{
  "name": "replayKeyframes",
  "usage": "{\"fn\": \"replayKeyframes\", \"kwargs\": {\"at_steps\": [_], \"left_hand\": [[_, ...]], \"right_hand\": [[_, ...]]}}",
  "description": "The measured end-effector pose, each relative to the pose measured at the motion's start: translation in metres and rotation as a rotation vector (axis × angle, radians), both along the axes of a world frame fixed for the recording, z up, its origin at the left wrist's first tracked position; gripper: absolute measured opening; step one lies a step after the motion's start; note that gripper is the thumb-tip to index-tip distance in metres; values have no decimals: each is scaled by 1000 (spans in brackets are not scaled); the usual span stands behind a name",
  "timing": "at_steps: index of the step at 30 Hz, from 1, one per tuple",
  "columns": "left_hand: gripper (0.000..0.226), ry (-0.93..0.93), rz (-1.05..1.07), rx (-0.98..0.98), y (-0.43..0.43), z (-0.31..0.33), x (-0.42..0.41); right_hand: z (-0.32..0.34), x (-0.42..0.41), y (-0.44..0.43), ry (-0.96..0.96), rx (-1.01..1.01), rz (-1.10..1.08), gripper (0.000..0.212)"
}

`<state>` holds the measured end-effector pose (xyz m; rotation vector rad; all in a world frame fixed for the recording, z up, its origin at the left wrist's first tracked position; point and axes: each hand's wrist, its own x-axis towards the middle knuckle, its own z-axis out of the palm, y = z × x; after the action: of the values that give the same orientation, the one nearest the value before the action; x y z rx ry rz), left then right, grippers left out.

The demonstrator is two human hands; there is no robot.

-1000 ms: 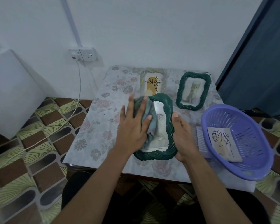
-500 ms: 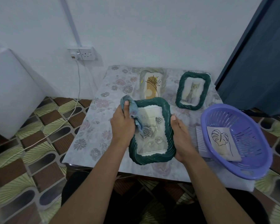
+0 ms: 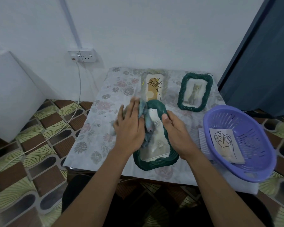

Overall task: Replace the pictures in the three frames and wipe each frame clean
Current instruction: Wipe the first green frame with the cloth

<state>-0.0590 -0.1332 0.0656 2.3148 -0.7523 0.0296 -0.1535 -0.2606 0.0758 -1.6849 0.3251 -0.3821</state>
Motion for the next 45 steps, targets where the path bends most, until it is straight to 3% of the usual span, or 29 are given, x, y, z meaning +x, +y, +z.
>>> {"fn": "replayKeyframes", "kwargs": {"at_steps": [6,10,14,18,23,30,34,41,45], "left_hand": [[50,-69,46,55,-10,19,-10],[62,3,10,-89,-11,26,5],[46,160,138,-166,-13,40,13],[43,115,147,-89,-18,38,7],[62,-46,-19,4,-16,22,-1],[33,61,38,-161,-13,30,5],[34,51,152,-117,-16,34,5],[33,16,-23,-131,-12,18,1],[32,60,17,-171,-11,20,0]], "right_hand": [[6,2,5,30,-174,97,24],[17,4,2,48,-278,122,21],[21,4,1,84,-356,163,22],[21,5,2,109,-312,137,24],[19,4,-3,92,-249,78,29],[20,-1,-3,116,-297,97,27],[22,-2,0,133,-272,120,27],[20,0,-4,145,-253,98,32],[17,-4,-4,148,-249,127,26]]}}
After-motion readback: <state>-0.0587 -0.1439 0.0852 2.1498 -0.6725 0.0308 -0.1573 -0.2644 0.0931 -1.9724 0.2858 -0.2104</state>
